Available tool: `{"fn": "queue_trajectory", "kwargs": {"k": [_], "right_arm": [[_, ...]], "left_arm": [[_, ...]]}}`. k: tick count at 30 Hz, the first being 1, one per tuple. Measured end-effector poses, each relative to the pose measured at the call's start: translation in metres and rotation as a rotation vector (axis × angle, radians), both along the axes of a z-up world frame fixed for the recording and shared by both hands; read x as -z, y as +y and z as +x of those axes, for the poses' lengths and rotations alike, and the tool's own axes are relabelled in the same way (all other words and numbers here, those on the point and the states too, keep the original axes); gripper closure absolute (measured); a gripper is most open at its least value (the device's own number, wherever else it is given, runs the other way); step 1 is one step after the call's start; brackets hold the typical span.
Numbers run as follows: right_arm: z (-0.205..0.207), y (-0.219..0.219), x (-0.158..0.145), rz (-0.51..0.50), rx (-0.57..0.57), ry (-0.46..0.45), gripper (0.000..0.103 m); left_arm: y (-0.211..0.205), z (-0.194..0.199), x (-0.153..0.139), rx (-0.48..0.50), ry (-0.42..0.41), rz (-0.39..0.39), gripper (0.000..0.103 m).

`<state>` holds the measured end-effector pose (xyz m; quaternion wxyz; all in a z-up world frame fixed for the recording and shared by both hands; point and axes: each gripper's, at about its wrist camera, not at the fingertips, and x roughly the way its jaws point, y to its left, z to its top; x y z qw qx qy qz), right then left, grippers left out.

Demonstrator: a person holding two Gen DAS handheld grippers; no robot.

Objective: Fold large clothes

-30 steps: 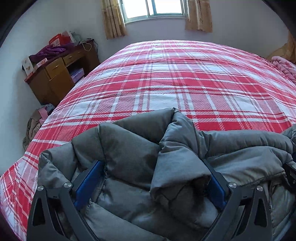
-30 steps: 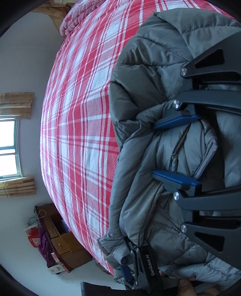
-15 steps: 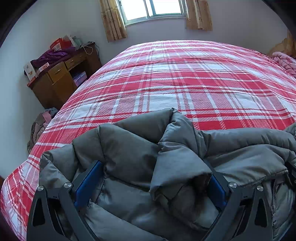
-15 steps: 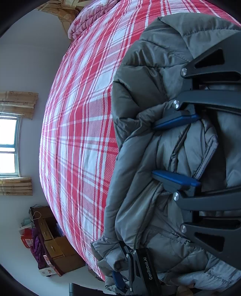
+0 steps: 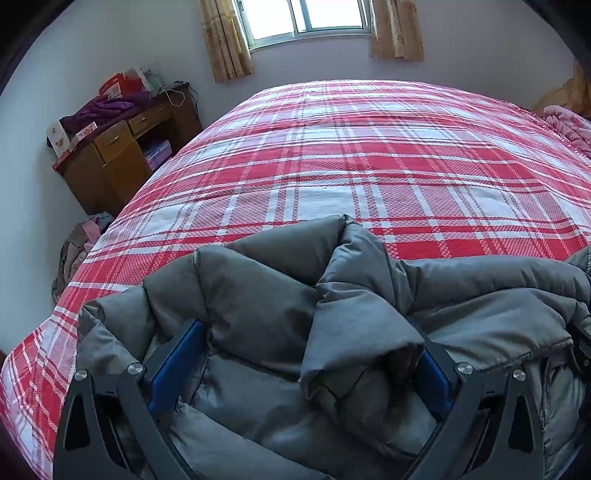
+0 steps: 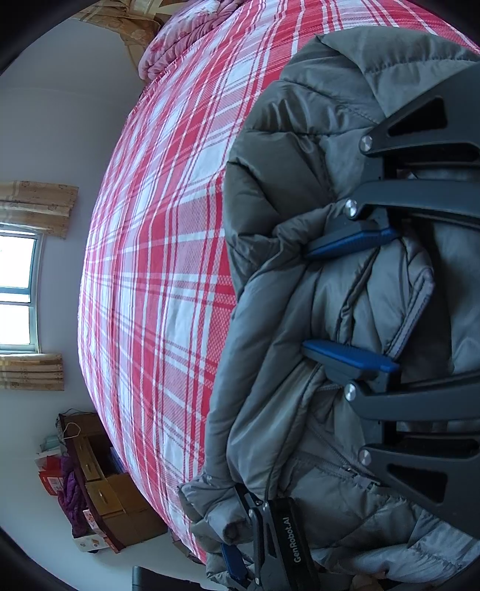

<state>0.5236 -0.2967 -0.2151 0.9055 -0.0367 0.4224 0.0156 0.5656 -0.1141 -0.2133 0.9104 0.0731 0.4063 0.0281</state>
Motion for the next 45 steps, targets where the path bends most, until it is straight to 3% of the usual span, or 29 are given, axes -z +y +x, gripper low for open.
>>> {"fn": "queue_trajectory", "kwargs": {"k": [15, 17, 19, 22, 23, 27, 34, 37, 45], "right_arm": [[0.002, 0.004, 0.001, -0.021, -0.001, 0.002, 0.054], [0.002, 0.001, 0.0, -0.006, -0.005, 0.006, 0.053], [0.0, -0.004, -0.006, 0.013, -0.026, 0.017, 0.05], [-0.028, -0.02, -0.032, 0.021, 0.011, -0.025, 0.024], [-0.043, -0.027, -0.041, 0.034, 0.013, -0.037, 0.022], [-0.114, -0.055, -0.053, 0.085, 0.0, 0.004, 0.022], [-0.248, -0.094, -0.031, 0.1, 0.066, 0.079, 0.022], [-0.29, -0.11, -0.025, 0.108, 0.131, 0.086, 0.022], [-0.372, -0.114, -0.018, 0.197, 0.22, 0.061, 0.022]], "left_arm": [[0.0, 0.003, -0.001, 0.008, 0.014, -0.002, 0.001], [0.006, 0.007, -0.011, 0.017, 0.049, -0.023, 0.001], [0.017, -0.003, -0.034, -0.002, 0.033, -0.038, 0.001], [0.037, -0.039, -0.067, 0.035, -0.005, -0.108, 0.001], [0.047, -0.059, -0.076, 0.053, -0.018, -0.121, 0.001], [0.079, -0.134, -0.082, 0.082, -0.021, -0.114, 0.001], [0.124, -0.269, -0.045, 0.075, 0.032, -0.075, 0.001], [0.131, -0.307, -0.03, 0.053, 0.049, -0.064, 0.001], [0.149, -0.374, -0.011, 0.007, 0.081, -0.145, 0.001]]}}
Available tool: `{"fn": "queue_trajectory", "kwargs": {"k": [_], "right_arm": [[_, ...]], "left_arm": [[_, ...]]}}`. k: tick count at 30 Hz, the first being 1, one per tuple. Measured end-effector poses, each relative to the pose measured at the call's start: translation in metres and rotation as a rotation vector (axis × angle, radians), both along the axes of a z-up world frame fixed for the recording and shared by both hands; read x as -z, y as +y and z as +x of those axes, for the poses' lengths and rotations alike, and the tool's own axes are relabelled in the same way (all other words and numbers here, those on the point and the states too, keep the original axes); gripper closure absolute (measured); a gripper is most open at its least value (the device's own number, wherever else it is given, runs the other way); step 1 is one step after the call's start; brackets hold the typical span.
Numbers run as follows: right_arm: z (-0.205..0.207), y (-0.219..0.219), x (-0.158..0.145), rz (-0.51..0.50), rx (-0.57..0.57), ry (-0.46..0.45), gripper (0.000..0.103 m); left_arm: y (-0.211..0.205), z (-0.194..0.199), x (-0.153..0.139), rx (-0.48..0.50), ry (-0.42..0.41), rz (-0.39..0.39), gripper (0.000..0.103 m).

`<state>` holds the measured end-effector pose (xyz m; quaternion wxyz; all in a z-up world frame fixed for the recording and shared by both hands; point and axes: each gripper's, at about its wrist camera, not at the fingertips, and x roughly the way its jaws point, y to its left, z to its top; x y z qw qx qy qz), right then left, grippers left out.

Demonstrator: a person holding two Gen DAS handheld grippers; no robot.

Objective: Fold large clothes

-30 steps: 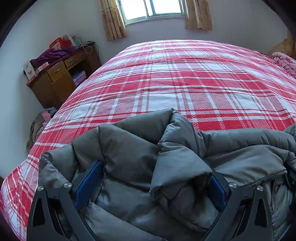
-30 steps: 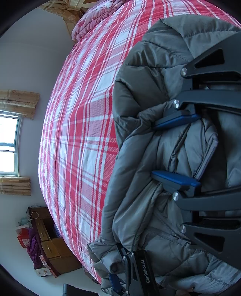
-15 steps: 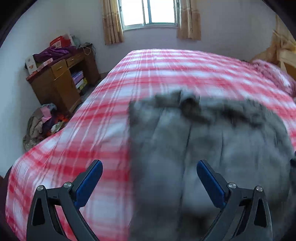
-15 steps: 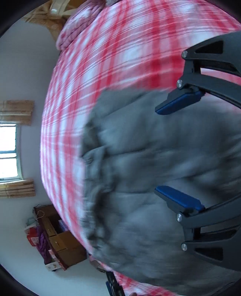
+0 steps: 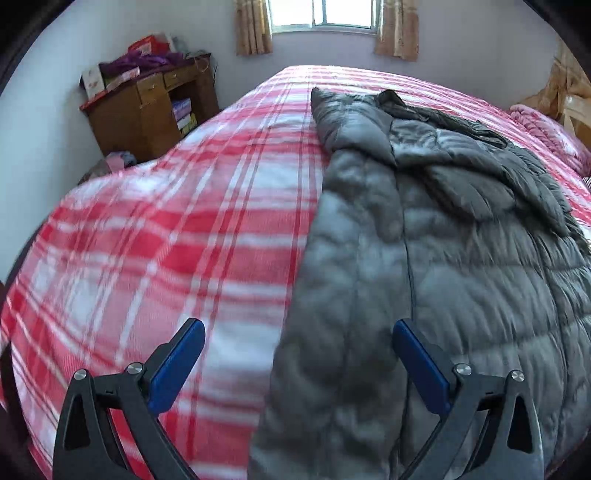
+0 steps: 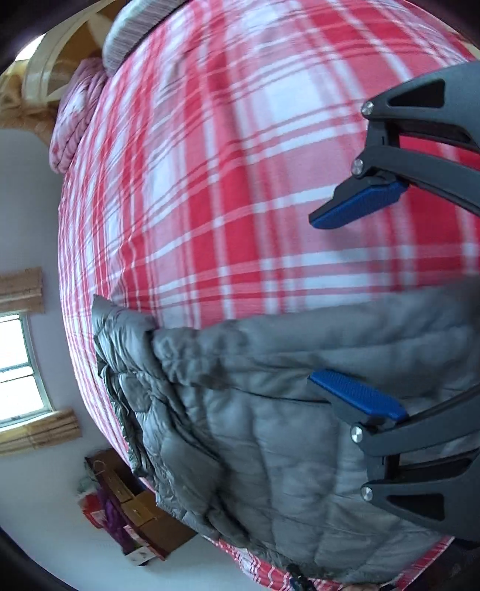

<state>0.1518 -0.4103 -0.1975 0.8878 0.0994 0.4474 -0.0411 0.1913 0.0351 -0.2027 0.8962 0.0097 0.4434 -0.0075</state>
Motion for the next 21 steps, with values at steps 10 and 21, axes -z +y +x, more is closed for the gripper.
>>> {"fn": "queue_trajectory", "kwargs": {"k": [10, 21], "right_arm": [[-0.061, 0.024, 0.01, 0.02, -0.033, -0.014, 0.025], [-0.092, 0.035, 0.014, 0.106, -0.112, -0.023, 0.091]], "left_arm": [[0.018, -0.062, 0.019, 0.005, 0.022, -0.043, 0.001], [0.002, -0.082, 0.011, 0.148, 0.029, -0.137, 0.089]]}}
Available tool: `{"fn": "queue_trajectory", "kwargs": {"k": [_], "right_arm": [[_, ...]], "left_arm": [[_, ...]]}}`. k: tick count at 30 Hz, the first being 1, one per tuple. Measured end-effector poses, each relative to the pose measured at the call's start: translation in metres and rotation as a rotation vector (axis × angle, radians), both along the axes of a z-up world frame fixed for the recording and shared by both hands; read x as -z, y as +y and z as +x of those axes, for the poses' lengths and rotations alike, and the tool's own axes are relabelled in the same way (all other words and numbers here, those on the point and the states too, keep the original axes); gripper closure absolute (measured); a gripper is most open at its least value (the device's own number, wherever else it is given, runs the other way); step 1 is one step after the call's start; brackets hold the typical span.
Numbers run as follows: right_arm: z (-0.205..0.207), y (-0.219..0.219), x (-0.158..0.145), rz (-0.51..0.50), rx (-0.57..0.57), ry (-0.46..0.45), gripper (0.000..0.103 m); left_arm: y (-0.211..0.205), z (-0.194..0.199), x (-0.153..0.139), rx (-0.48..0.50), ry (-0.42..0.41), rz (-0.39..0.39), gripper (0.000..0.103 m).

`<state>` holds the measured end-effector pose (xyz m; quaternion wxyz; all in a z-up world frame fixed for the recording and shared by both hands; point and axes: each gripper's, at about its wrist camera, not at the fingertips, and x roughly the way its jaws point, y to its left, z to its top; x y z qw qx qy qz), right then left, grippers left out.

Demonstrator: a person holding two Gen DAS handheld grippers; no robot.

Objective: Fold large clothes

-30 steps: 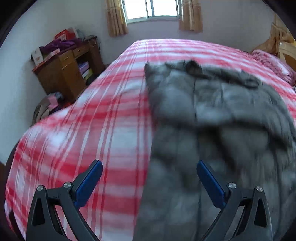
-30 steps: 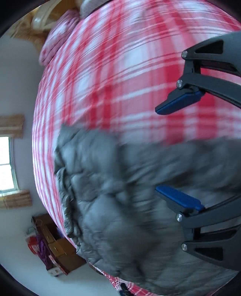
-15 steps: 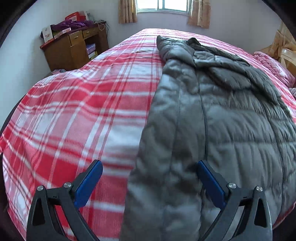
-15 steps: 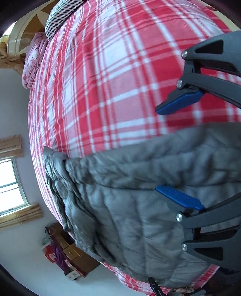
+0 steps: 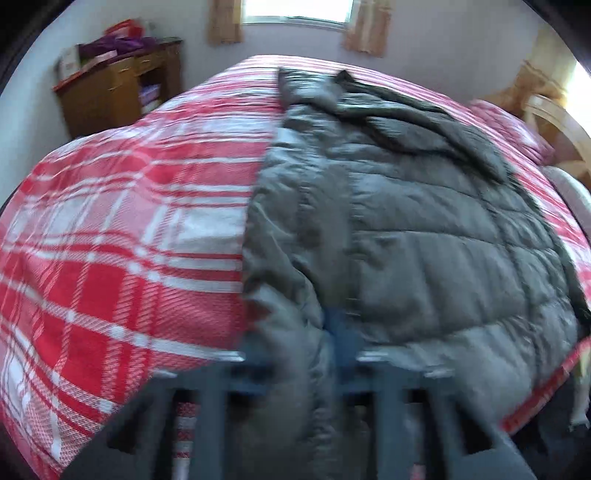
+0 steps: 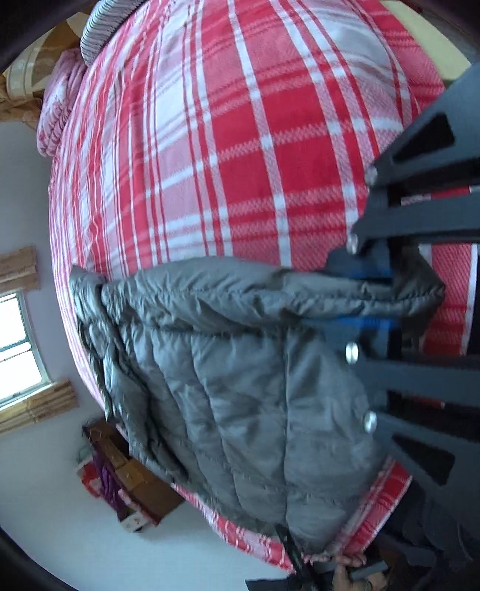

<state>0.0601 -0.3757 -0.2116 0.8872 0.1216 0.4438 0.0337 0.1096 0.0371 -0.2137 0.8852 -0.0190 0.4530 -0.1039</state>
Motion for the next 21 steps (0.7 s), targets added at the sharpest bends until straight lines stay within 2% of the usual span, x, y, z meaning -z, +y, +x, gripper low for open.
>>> {"fn": "queue_trajectory", "kwargs": {"k": [1, 4, 6, 11, 13, 15, 17, 21], "right_arm": [[-0.001, 0.001, -0.003, -0.001, -0.005, -0.011, 0.092], [-0.007, -0.001, -0.017, 0.027, -0.008, -0.062, 0.094], [-0.015, -0.006, -0.037, 0.059, -0.013, -0.12, 0.095], [-0.047, -0.015, -0.108, 0.096, -0.015, -0.291, 0.095], [-0.059, -0.018, -0.138, 0.108, -0.017, -0.365, 0.095], [-0.066, -0.02, -0.167, 0.11, -0.019, -0.441, 0.095], [-0.057, -0.021, -0.186, 0.088, -0.02, -0.494, 0.095], [0.008, -0.036, -0.189, 0.066, 0.008, -0.514, 0.095]], "left_arm": [[-0.001, -0.003, -0.007, 0.007, -0.015, 0.008, 0.095], [0.001, -0.016, -0.038, 0.035, -0.09, -0.024, 0.097], [0.009, -0.027, -0.071, 0.052, -0.141, -0.094, 0.098], [0.035, -0.057, -0.153, 0.081, -0.269, -0.258, 0.098], [0.042, -0.063, -0.178, 0.082, -0.318, -0.282, 0.098], [0.042, -0.052, -0.191, 0.08, -0.34, -0.269, 0.098], [0.039, -0.022, -0.196, 0.073, -0.352, -0.252, 0.098], [0.02, 0.061, -0.182, 0.063, -0.344, -0.171, 0.098]]}}
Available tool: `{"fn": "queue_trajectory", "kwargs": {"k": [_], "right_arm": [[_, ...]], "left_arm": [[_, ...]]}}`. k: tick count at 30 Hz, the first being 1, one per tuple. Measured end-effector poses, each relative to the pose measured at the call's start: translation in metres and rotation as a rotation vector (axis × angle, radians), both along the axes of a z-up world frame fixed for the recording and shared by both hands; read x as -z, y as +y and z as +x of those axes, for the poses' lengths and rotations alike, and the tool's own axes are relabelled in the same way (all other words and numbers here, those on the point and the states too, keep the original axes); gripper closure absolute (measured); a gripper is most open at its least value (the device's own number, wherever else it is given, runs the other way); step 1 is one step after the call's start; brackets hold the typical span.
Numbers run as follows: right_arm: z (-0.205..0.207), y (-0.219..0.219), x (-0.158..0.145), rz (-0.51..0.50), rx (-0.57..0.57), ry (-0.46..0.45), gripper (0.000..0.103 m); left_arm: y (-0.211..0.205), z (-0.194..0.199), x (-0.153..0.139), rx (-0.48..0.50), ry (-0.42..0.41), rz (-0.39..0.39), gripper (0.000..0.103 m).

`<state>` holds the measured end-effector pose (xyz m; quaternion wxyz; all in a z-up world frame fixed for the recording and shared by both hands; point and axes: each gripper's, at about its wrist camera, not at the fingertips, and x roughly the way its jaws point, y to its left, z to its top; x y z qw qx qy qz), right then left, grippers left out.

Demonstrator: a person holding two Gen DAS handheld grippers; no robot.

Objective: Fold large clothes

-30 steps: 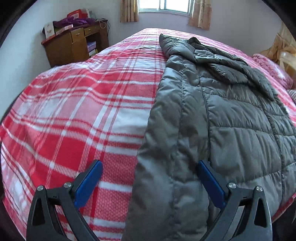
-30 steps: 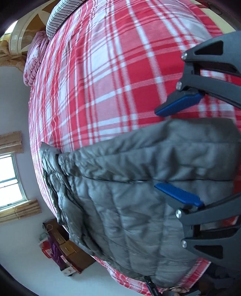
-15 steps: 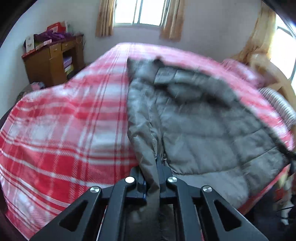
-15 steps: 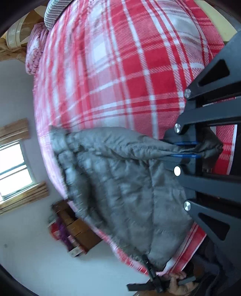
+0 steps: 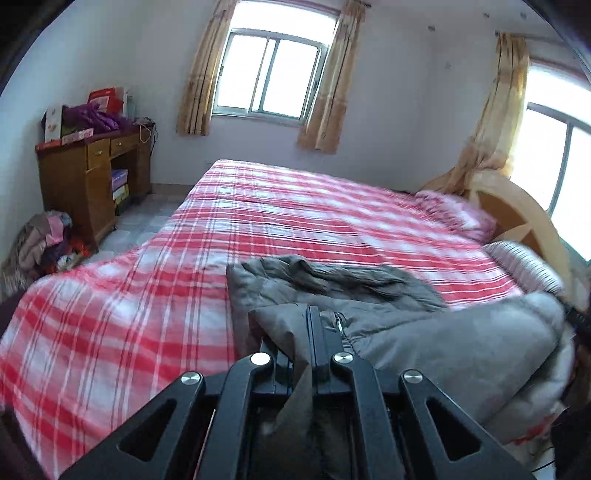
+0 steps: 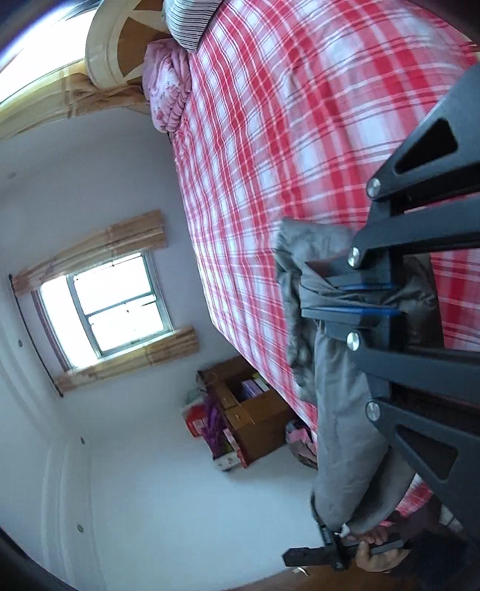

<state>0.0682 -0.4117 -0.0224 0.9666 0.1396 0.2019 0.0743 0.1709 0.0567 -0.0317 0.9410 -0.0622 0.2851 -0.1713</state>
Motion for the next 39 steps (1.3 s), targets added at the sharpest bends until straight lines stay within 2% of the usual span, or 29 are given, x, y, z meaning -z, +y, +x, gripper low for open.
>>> {"fn": "queue_trajectory", "kwargs": {"k": [5, 9, 14, 15, 16, 18, 19, 21, 22, 23, 24, 25, 27, 29, 31, 34, 37, 39], "right_arm": [[0.104, -0.016, 0.025, 0.011, 0.078, 0.032, 0.095], [0.159, -0.021, 0.048, 0.019, 0.112, 0.084, 0.095], [0.195, -0.032, 0.075, 0.027, 0.131, 0.147, 0.095], [0.203, -0.034, 0.08, 0.034, 0.136, 0.158, 0.095], [0.211, -0.036, 0.085, 0.036, 0.138, 0.169, 0.095], [0.223, -0.038, 0.091, 0.029, 0.152, 0.188, 0.095], [0.23, -0.039, 0.094, 0.031, 0.151, 0.198, 0.095], [0.244, -0.04, 0.101, 0.005, 0.168, 0.235, 0.092], [0.25, -0.04, 0.101, -0.005, 0.175, 0.243, 0.079], [0.257, -0.039, 0.102, -0.011, 0.184, 0.246, 0.048], [0.262, -0.04, 0.1, -0.022, 0.213, 0.238, 0.032], [0.263, -0.039, 0.096, -0.025, 0.241, 0.215, 0.025], [0.266, -0.036, 0.088, -0.04, 0.26, 0.185, 0.025], [0.268, -0.025, 0.079, -0.084, 0.289, 0.173, 0.025], [0.271, 0.0, 0.072, -0.148, 0.269, 0.168, 0.025], [0.278, 0.037, 0.073, -0.186, 0.194, 0.2, 0.025], [0.283, 0.082, 0.083, -0.227, 0.064, 0.249, 0.024], [0.293, 0.113, 0.099, -0.305, -0.027, 0.318, 0.024]], "left_arm": [[-0.025, 0.071, 0.034, -0.068, -0.023, 0.095, 0.094], [-0.033, 0.121, 0.063, -0.119, 0.063, 0.134, 0.089], [-0.016, 0.157, 0.072, -0.151, 0.111, 0.055, 0.081], [-0.013, 0.161, 0.071, -0.173, 0.111, 0.055, 0.07], [-0.006, 0.166, 0.069, -0.241, 0.094, 0.076, 0.045], [0.004, 0.166, 0.062, -0.321, 0.045, 0.069, 0.013], [0.012, 0.164, 0.059, -0.363, -0.009, 0.043, 0.011], [0.008, 0.169, 0.056, -0.386, -0.015, 0.054, 0.011], [0.003, 0.172, 0.056, -0.416, -0.011, 0.082, 0.011], [-0.004, 0.172, 0.054, -0.454, -0.025, 0.12, 0.011], [-0.011, 0.171, 0.052, -0.472, -0.043, 0.145, 0.011], [-0.022, 0.168, 0.049, -0.498, -0.074, 0.182, 0.011], [-0.039, 0.165, 0.045, -0.514, -0.12, 0.216, 0.011], [-0.064, 0.164, 0.043, -0.483, -0.159, 0.25, 0.01], [-0.083, 0.17, 0.046, -0.437, -0.155, 0.281, 0.01], [-0.125, 0.174, 0.055, -0.342, -0.165, 0.362, 0.009], [-0.165, 0.19, 0.078, -0.254, -0.143, 0.505, 0.008], [-0.179, 0.206, 0.097, -0.237, -0.116, 0.6, 0.008]]}}
